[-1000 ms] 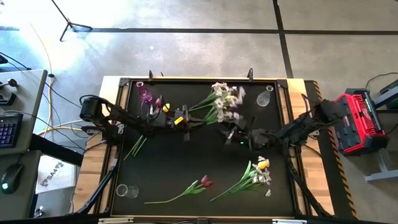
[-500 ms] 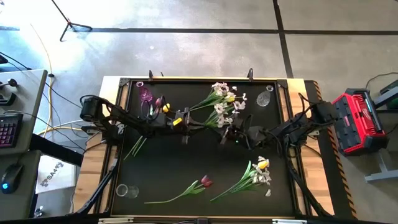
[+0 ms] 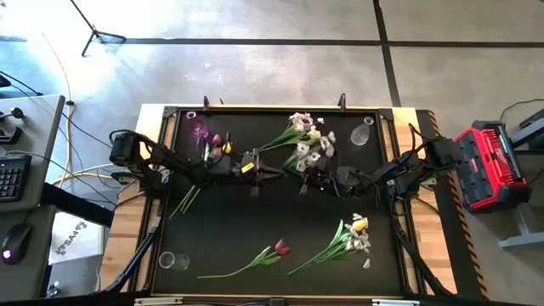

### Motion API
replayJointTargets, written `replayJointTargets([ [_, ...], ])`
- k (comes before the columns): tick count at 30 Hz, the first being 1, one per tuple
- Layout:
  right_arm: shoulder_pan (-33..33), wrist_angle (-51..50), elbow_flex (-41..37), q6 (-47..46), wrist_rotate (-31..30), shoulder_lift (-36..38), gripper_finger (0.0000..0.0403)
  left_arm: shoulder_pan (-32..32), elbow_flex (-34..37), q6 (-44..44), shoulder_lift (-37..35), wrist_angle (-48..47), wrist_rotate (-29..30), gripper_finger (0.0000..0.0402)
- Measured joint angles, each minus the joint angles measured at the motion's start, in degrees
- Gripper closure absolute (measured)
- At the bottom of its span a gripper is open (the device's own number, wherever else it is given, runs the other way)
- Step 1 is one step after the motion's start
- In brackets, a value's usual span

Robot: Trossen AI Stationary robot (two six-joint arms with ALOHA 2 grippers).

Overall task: Sort flowers into vase by color
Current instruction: Put the middle white flowers into the top transparent vase

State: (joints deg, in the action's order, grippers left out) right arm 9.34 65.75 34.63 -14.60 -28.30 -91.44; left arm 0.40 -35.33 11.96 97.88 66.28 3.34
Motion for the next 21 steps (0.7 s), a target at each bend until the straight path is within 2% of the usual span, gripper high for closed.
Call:
replayJointTargets([
  [6, -0.6, -7.8, 0.0, 0.5, -3.4, 2.0, 0.0399, -0.1, 0.0, -0.1, 0.0, -2.7, 2.5, 0.0327],
  [13, -3.0, -26.9, 0.0, -1.4, -8.8, 12.7, 0.0401, -0.1, 0.0, -0.6, 0.0, -10.6, 3.2, 0.0268],
  [18, -6.2, -51.8, 3.8, -0.7, -15.9, 23.8, 0.0402, 0.1, 0.0, -0.6, 0.0, -16.7, 3.1, 0.0255],
  [21, -8.1, -66.1, 7.7, -0.4, -22.2, 29.2, 0.0402, 0.4, 0.0, -0.2, 0.0, -18.7, 3.0, 0.0256],
])
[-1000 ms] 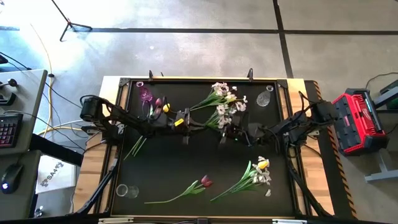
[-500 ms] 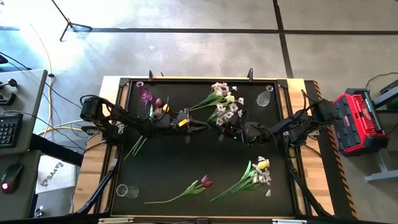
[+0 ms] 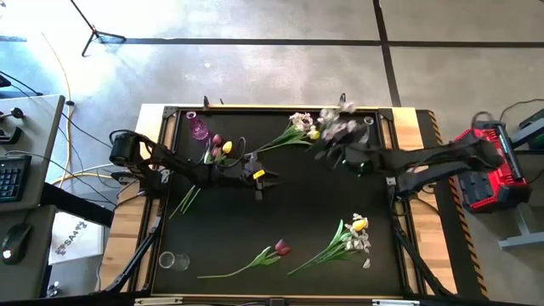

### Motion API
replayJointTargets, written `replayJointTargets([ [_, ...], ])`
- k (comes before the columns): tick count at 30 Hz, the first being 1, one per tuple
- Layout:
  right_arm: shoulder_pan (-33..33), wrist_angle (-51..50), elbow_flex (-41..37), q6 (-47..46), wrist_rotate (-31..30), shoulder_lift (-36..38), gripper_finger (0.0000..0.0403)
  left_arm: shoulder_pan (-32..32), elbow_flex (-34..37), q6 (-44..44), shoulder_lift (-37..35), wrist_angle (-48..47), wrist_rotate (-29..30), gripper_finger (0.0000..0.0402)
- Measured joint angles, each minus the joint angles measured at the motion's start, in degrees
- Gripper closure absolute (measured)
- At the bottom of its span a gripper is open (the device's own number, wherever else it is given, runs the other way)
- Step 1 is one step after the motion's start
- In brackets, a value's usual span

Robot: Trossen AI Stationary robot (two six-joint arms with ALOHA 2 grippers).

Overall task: Sort flowers into vase by color
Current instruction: Put the middle white flowers into the top transparent vase

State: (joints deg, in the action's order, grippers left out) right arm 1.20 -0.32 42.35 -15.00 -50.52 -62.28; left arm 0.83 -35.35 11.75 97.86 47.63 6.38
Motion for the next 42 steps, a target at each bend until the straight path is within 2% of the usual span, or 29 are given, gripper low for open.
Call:
replayJointTargets([
  [7, -4.0, -18.7, 9.0, 3.0, -10.5, 6.8, 0.0402, 0.4, 0.0, 0.0, 0.0, -1.6, -0.1, 0.0259],
  [14, -8.5, -25.3, 15.3, 8.8, -20.0, 9.8, 0.0403, 0.4, 0.0, -0.3, 0.0, -1.8, -0.1, 0.0259],
  [21, -18.5, -32.0, 16.2, 3.6, -14.7, 11.8, 0.0403, 0.3, 0.0, -1.4, 0.0, -2.0, 0.0, 0.0259],
  [29, -28.4, -36.3, 16.2, -0.2, -1.1, 13.5, 0.0403, 0.3, 0.0, -1.4, 0.0, -2.8, 0.0, 0.0259],
  [36, -33.3, -40.2, 16.2, -0.5, 2.8, 13.5, 0.0403, 0.3, 0.0, -1.4, 0.0, -2.9, 0.2, 0.0259],
  [42, -34.9, -38.4, 16.2, 1.5, 3.7, 13.9, 0.0403, 0.3, 0.0, -1.4, 0.0, -2.9, 0.5, 0.0259],
])
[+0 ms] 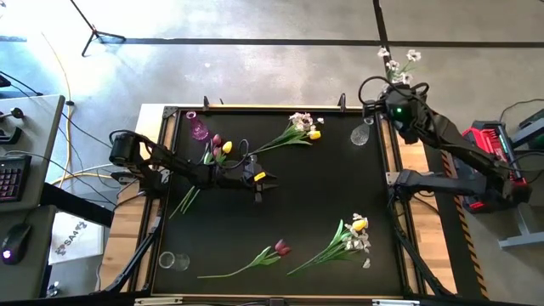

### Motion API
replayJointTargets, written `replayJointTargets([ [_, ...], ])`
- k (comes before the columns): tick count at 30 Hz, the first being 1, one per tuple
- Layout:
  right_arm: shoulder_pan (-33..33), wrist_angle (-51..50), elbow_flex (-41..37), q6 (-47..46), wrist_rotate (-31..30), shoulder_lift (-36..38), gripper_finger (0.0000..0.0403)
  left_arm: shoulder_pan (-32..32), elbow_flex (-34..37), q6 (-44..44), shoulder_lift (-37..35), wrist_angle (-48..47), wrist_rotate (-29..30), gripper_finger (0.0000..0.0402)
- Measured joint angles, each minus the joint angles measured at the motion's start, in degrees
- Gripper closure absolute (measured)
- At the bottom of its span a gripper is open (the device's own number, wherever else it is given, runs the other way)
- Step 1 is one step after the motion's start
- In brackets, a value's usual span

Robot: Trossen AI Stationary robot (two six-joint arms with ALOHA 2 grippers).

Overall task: Sort flowers into vase by color
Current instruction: Put the middle white flowers into the top transparent vase

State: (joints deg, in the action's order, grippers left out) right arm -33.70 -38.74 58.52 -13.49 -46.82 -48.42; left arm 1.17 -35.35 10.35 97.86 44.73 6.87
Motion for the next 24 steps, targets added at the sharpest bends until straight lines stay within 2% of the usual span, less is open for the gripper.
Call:
replayJointTargets([
  [5, -0.2, 2.5, 1.2, 1.8, 0.3, 1.1, 0.0403, 0.0, 0.0, 0.0, 0.0, 0.0, 0.0, 0.0259],
  [11, -0.2, -2.8, 3.4, -1.2, 4.4, 1.2, 0.0403, 0.0, 0.0, -0.1, 0.0, -0.1, 0.1, 0.0259],
  [20, -0.2, -8.1, 4.1, -4.3, 5.3, 1.6, 0.0403, -0.4, 0.0, -0.1, 0.0, -0.3, 1.2, 0.0259],
  [24, -0.2, -9.4, 1.7, -7.1, 5.3, 1.2, 0.0403, -0.4, 0.0, -0.1, 0.0, -0.3, 1.4, 0.0259],
])
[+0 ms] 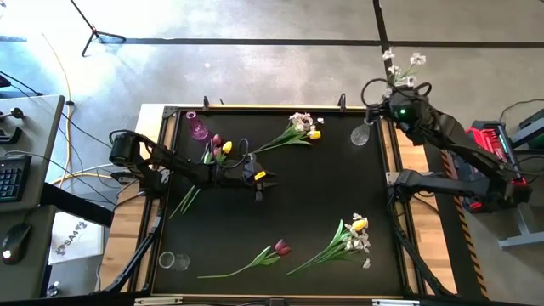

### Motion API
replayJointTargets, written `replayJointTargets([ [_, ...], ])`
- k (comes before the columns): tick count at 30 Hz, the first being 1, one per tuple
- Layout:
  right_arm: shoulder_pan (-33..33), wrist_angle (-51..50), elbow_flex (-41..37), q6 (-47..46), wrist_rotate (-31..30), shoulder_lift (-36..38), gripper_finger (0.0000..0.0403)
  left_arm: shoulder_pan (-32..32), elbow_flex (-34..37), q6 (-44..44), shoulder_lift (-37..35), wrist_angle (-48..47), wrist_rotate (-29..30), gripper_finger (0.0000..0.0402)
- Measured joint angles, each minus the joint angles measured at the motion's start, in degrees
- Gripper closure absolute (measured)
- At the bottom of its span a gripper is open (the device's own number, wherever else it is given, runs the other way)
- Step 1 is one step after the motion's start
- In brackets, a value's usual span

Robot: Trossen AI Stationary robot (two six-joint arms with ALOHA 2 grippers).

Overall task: Sort flowers into vase by color
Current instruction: Put the middle white flowers into the top transparent vase

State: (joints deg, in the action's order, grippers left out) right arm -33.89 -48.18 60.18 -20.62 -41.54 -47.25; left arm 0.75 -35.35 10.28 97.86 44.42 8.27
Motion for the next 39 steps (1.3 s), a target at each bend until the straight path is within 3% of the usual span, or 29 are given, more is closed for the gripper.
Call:
replayJointTargets([
  [11, 0.0, 2.2, -5.5, -4.9, 0.0, -2.7, 0.0387, 0.0, 0.0, 0.1, 0.0, 0.0, 1.1, 0.0259],
  [18, 0.0, 2.4, -5.5, -5.1, -0.1, -4.8, 0.0294, 0.0, 0.0, 0.2, 0.0, 0.0, 1.3, 0.0259],
  [26, 0.0, 0.8, -4.0, -7.6, -0.2, -4.8, 0.0208, -0.1, 0.0, 2.6, 0.0, -6.4, 12.0, 0.0259],
  [32, 0.0, -3.3, 0.5, -8.7, 0.4, -4.8, 0.019, 0.0, 0.0, 3.2, 0.0, -7.7, 11.9, 0.0259],
  [39, -0.3, -8.6, 2.4, -10.6, 6.0, -5.3, 0.019, 0.0, 0.0, 3.6, 0.0, -7.4, 12.4, 0.0259],
])
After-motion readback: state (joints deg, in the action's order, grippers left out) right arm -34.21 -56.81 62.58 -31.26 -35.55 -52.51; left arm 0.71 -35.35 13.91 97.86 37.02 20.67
